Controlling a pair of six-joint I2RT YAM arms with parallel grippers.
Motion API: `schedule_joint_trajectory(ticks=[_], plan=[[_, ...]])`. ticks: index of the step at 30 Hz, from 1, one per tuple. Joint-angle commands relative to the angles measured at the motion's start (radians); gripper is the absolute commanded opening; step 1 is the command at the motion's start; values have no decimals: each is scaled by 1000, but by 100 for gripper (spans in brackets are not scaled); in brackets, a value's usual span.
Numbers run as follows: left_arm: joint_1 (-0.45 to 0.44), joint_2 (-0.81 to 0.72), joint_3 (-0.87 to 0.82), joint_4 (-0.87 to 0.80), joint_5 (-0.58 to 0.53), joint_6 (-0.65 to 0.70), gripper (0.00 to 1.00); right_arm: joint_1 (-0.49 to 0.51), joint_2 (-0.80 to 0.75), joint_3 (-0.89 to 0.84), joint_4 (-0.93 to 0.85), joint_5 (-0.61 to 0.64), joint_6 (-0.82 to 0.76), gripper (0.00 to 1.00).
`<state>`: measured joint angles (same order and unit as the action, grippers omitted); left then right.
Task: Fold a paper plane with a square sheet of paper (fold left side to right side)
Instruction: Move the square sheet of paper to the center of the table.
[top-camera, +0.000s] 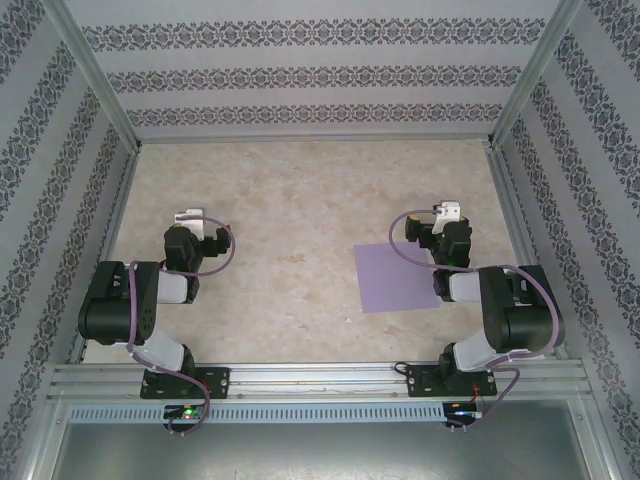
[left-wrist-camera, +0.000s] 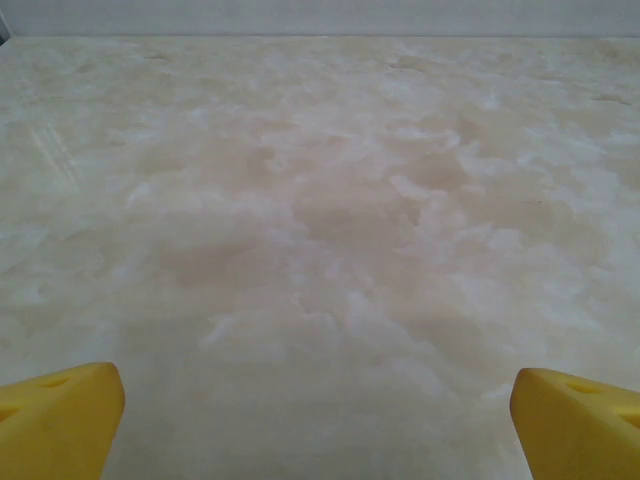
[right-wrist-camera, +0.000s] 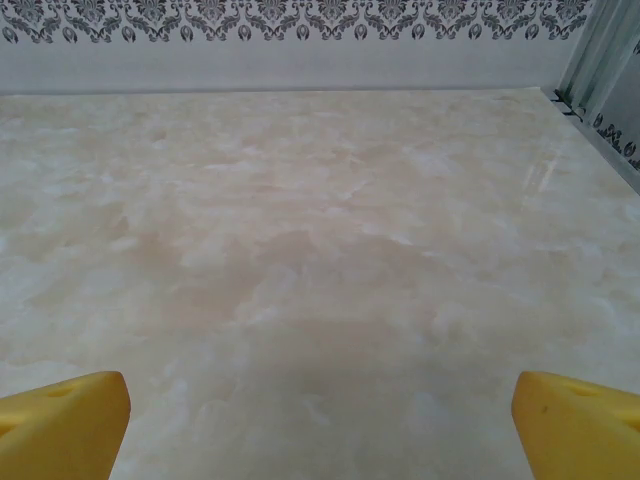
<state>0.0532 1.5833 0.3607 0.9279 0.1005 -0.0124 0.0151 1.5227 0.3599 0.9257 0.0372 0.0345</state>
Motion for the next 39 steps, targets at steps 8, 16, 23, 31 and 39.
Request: schedule_joint_trajectory(ticks=[8,16,23,31,39], plan=[[-8,10,15,44,8,-9,99,-3,9,14,31,5,4,98],[-7,10,14,43,8,-9,99,-3,10,14,30,4,6,98],[-7,10,15,45,8,-9,99,-3,10,14,30,4,7,98],[-9,-84,2,-9,56,10,99,-3,-125,26,-109,43,18,98],[-9,-317,232,-620,71,-287,99,2,-499,142,-746,-24,219,98]])
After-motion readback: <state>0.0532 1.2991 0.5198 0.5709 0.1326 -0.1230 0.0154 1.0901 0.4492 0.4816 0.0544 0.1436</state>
